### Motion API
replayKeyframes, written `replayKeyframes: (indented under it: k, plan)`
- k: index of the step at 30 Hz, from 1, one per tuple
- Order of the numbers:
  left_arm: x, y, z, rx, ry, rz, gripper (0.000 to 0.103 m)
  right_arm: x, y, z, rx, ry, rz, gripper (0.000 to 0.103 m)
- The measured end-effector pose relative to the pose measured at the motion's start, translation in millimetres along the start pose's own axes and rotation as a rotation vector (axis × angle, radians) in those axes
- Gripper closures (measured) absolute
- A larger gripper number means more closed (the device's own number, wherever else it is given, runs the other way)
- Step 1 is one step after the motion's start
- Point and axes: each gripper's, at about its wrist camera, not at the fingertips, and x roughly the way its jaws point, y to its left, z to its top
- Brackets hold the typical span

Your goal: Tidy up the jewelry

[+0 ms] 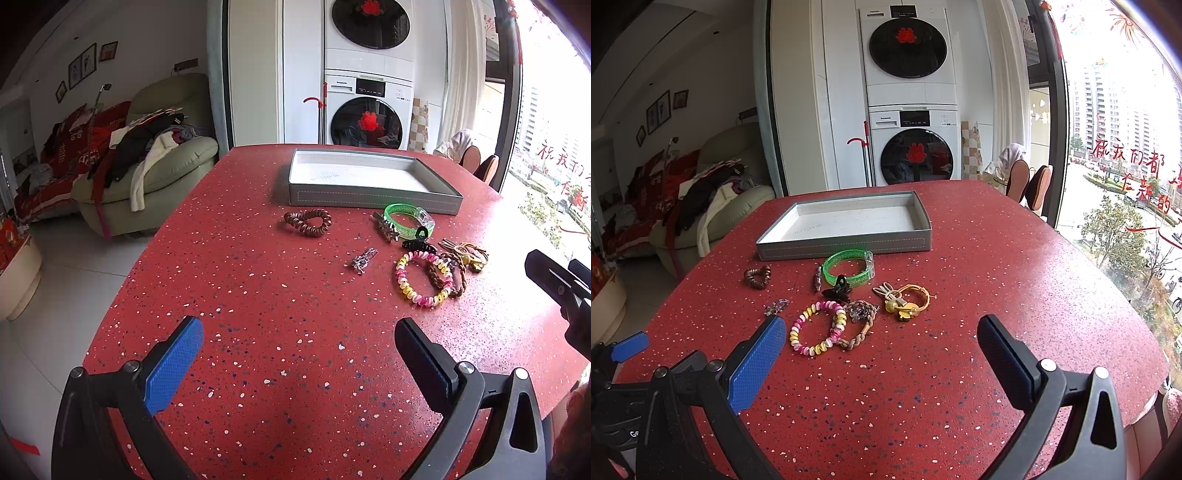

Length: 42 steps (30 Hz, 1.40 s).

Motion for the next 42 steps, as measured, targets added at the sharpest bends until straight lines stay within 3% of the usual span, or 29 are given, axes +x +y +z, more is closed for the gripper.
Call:
replayKeyframes:
  k: [19, 25, 33, 36, 42]
  plan:
    - [13.9, 1.1, -1.2, 0.003, 0.053, 0.009, 0.000, 15.7, -6.8, -1.1, 0.027, 0.080, 0.021, 0.000]
    - [31.7, 0.7, 11.8, 0.032, 0.135, -0.045, 0.000, 39.7, -21.6, 10.0, 0.032, 0.189, 0.014, 0.000]
    - [66.7, -7.4, 44.6, 0.098, 0.216, -0.055, 0.000, 82.9, -59.3, 31.6, 0.100, 0.345, -0.031, 0.000]
    - [80.0, -15.7, 53.6, 0.118, 0.243, -0.097, 0.000, 97.7, -65.8, 37.2, 0.085, 0.384, -0.047, 0.000]
    - [99.0, -26.5, 64.4, 0.146, 0.257, -0.098, 0.000, 127.4, -69.7, 41.5, 0.050, 0.449, -0.051, 0.015]
